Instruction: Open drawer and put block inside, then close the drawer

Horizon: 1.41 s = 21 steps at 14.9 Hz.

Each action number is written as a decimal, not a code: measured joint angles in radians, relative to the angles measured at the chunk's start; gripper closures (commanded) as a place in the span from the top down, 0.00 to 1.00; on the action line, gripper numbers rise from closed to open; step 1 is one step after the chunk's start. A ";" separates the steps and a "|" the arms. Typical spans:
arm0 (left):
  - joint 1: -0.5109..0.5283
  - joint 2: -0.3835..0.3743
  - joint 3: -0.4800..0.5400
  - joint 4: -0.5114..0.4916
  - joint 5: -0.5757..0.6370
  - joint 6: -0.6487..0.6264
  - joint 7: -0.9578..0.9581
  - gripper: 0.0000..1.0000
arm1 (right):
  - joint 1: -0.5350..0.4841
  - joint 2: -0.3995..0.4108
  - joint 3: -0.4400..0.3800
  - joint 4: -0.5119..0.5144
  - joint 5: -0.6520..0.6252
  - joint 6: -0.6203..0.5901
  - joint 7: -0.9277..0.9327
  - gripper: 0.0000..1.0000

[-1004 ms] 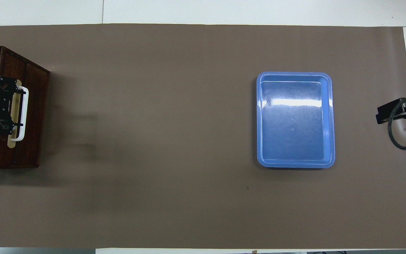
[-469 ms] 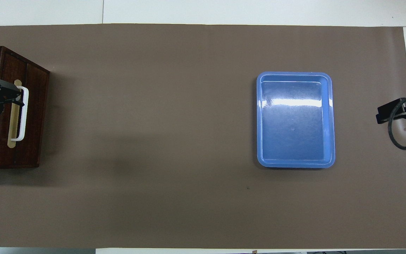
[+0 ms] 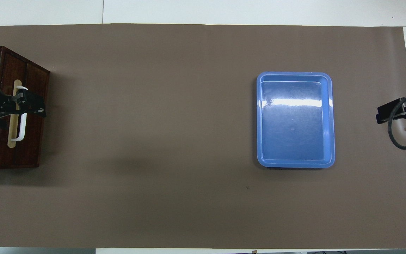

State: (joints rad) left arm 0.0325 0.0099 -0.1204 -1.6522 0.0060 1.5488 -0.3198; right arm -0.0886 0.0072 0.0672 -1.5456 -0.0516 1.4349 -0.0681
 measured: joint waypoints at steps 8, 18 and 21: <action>-0.002 -0.001 0.008 0.008 -0.018 -0.001 0.100 1.00 | 0.000 0.000 0.000 0.000 0.000 0.000 0.000 1.00; -0.007 -0.018 0.032 0.012 -0.019 -0.045 0.225 1.00 | 0.000 0.000 0.000 0.000 0.000 0.000 0.000 1.00; -0.007 -0.025 0.049 0.027 -0.019 -0.061 0.264 1.00 | 0.000 0.000 0.000 0.000 0.000 0.000 0.000 1.00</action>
State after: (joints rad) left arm 0.0257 -0.0154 -0.0712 -1.6251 -0.0134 1.4879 -0.0561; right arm -0.0887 0.0072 0.0672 -1.5456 -0.0516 1.4349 -0.0681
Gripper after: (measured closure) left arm 0.000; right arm 0.000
